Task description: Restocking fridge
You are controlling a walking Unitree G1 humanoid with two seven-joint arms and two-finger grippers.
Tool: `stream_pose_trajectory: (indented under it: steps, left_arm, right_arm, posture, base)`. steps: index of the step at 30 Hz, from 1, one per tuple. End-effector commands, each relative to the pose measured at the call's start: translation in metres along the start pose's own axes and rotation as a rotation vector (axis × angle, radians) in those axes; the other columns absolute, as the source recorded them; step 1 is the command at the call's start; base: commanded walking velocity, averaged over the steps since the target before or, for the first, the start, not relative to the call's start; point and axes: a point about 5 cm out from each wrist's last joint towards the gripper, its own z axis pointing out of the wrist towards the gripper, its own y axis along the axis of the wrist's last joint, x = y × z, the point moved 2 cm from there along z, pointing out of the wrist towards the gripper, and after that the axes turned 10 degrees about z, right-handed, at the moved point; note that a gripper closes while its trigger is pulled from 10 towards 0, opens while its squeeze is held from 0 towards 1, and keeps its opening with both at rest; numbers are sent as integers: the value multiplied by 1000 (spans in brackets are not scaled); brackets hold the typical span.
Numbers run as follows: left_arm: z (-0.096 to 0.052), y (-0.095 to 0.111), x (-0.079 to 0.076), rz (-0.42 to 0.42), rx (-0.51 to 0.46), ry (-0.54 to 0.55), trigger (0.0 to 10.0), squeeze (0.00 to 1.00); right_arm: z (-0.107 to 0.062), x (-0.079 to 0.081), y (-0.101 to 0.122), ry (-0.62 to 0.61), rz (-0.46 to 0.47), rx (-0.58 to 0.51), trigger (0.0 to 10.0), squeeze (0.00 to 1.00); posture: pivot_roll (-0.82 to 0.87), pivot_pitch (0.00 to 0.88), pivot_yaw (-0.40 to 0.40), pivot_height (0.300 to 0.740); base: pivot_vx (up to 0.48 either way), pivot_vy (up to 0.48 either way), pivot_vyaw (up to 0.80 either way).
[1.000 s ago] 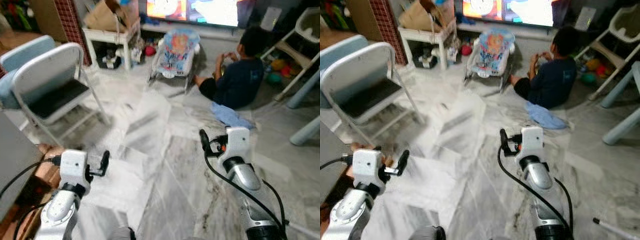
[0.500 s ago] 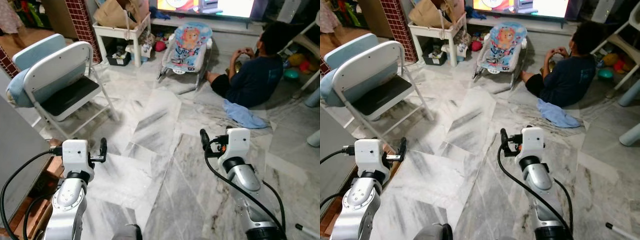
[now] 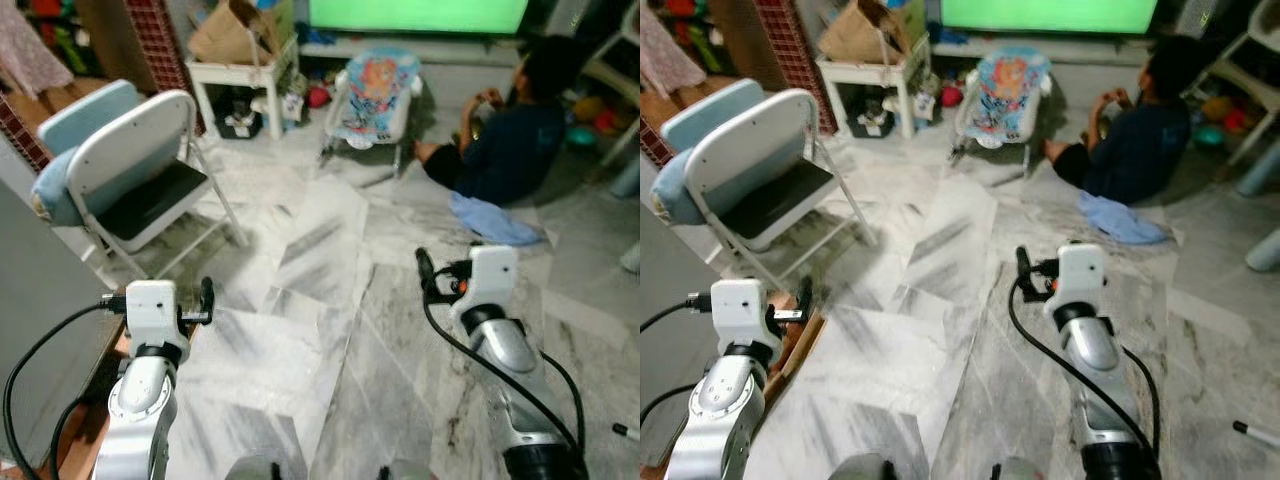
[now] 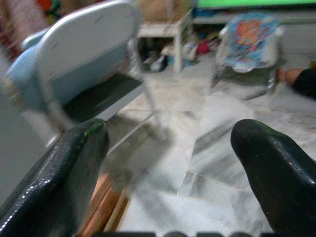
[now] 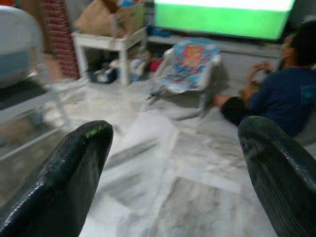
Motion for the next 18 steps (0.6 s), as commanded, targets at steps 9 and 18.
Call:
stream_pose_trajectory:
  steps: [9,18]
  left_arm:
    - [-2,0,1,5,-25,71,10000,0]
    - [-3,3,11,-2,-44,137,10000,0]
  right_arm:
    - [1,-3,-7,54,-49,44,10000,0]
    - [17,14,-5,117,-56,35,10000,0]
  posture:
    - [-14,39,-59,740]
    - [23,32,-81,740]
  base:
    - [0,142,0]
    - [0,0,0]
